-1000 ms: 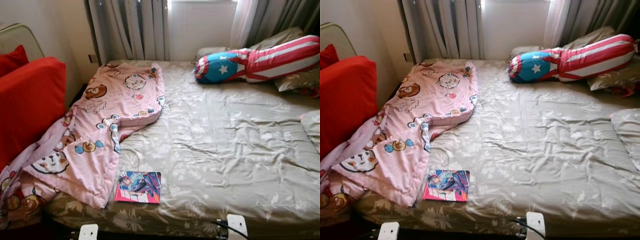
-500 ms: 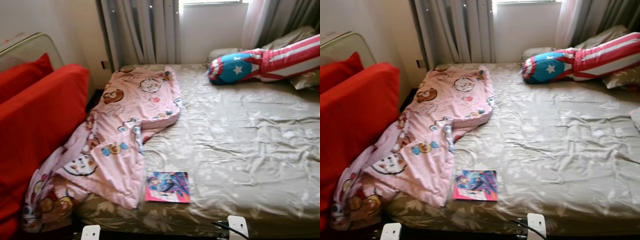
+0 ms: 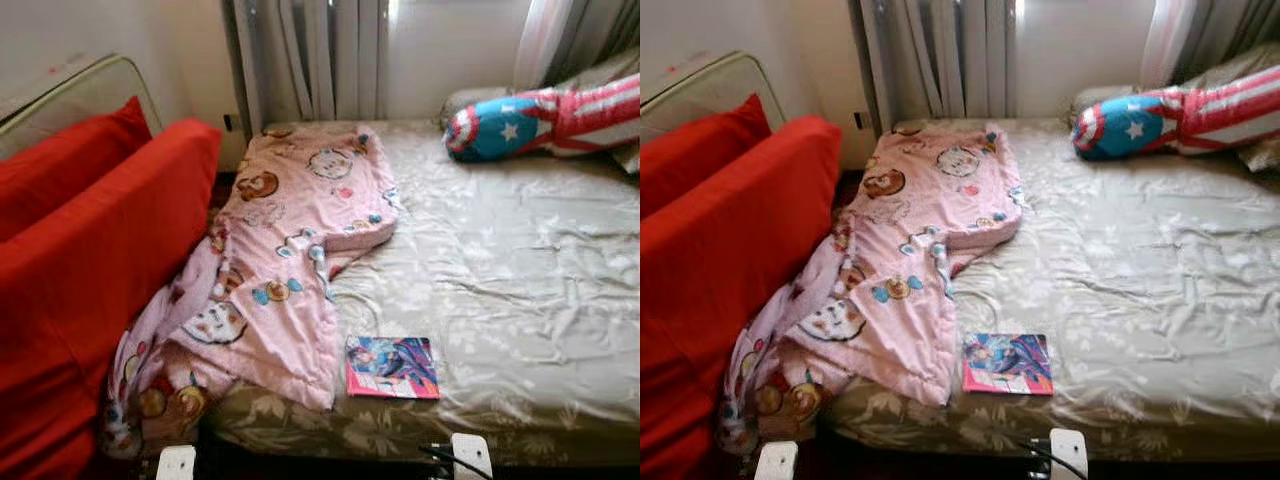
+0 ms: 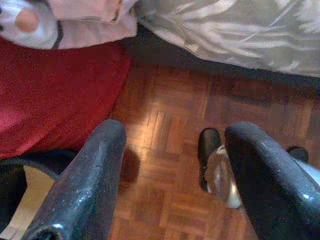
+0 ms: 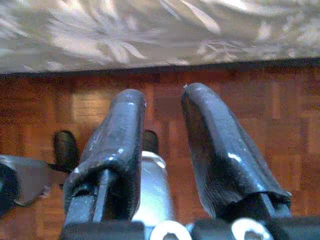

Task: Clean up the room

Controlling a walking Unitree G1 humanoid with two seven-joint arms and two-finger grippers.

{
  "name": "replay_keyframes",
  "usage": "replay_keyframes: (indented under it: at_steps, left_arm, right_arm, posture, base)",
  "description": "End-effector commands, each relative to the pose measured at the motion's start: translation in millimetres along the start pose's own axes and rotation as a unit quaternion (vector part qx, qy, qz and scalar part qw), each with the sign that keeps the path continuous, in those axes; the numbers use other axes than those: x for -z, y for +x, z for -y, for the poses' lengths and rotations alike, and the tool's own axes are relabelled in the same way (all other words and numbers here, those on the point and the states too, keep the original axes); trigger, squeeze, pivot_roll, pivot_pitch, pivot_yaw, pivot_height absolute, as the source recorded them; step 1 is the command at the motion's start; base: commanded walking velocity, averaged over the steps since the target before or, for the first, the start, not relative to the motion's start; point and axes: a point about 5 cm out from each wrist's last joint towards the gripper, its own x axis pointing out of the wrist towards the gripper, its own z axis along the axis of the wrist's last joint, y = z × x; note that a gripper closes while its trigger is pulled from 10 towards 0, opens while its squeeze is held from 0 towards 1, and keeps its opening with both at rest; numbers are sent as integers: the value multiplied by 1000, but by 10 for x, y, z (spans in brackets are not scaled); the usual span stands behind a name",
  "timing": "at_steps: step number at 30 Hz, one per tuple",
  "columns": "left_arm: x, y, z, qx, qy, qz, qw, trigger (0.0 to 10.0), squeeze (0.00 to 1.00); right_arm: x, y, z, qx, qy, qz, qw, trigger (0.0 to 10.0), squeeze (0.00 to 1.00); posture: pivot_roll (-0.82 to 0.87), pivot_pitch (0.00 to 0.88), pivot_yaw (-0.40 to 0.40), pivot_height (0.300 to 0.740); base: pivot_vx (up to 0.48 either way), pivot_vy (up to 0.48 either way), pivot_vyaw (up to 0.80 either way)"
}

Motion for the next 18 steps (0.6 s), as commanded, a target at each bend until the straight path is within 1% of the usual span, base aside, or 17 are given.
replay_keyframes:
  at_steps: [1, 6, 9, 14, 18]
  left_arm:
    - [29, -2, 40, 7, 5, -7, 1000, 10000, 0]
    - [21, 0, 42, 9, 13, -7, 1000, 10000, 0]
    - [14, 1, 42, 11, 21, -5, 1000, 10000, 0]
    - [18, 0, 42, 11, 21, -6, 1000, 10000, 0]
    - [21, -1, 41, 9, 17, -6, 1000, 10000, 0]
  right_arm:
    - [26, -7, 42, 6, 1, -5, 1000, 10000, 0]
    - [24, -6, 43, 6, 1, -5, 1000, 10000, 0]
    - [24, -6, 43, 5, 1, -5, 1000, 10000, 0]
    - [31, -8, 47, 5, 0, -6, 1000, 10000, 0]
    - [34, -9, 49, 5, 0, -6, 1000, 10000, 0]
  posture:
    - [27, 0, 11, 740]
    - [27, 0, 11, 740]
    - [27, 0, 11, 740]
    - [28, 0, 8, 740]
    - [27, 0, 9, 740]
  base:
    - [0, 0, 0]
    - [0, 0, 0]
    - [0, -406, 0]
    - [0, -469, 0]
    - [0, 0, 0]
